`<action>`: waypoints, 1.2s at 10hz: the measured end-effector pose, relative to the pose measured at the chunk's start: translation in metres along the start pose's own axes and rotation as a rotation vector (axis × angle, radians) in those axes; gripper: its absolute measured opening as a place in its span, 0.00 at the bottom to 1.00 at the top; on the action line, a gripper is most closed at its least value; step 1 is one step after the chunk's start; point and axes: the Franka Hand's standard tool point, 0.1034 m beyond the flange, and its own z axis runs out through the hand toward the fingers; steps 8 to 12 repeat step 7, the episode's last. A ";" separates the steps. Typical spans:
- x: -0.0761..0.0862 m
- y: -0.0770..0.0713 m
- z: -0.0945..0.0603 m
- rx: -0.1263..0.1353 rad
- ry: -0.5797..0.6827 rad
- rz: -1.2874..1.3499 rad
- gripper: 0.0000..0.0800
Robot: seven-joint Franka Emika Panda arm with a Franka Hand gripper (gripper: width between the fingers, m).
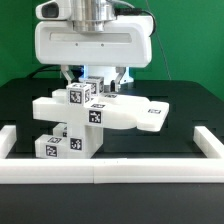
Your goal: Assemble chair
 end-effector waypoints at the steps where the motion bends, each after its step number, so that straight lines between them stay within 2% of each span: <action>1: 0.000 0.000 0.000 0.000 0.000 0.000 0.81; 12: 0.000 0.000 0.000 0.000 0.000 0.000 0.81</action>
Offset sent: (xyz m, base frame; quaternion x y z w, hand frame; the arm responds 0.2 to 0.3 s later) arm 0.0000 0.0000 0.0000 0.0000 0.0000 0.0000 1.0000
